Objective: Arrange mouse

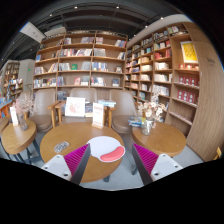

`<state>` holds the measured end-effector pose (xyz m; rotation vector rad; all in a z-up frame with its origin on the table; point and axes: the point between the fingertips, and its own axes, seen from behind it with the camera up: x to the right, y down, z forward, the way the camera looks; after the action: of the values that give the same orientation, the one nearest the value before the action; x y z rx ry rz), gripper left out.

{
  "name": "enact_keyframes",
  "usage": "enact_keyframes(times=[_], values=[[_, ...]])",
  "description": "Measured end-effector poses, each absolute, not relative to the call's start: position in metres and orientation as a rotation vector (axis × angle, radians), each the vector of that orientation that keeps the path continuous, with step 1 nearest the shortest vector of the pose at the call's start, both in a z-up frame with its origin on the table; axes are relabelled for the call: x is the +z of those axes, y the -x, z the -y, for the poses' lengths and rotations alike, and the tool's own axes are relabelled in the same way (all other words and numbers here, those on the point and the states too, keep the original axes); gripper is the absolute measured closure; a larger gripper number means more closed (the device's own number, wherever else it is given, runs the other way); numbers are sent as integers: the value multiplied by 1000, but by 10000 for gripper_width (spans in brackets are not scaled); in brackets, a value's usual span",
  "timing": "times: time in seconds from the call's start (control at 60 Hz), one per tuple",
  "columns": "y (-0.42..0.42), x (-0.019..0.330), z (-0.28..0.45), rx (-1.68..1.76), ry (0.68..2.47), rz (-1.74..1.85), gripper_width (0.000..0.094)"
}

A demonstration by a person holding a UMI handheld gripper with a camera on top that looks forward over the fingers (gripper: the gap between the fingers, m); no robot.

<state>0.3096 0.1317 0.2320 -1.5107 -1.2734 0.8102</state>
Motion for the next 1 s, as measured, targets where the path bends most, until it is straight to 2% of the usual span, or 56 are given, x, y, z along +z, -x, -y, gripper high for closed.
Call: enact_keyframes(times=[0.317,0.6,1.0], values=[[-285,207,-75,837,1532,1356,83],[-261,155,-13,822,1534,1461,82],[-228,63,85,839,1552,1629,83]])
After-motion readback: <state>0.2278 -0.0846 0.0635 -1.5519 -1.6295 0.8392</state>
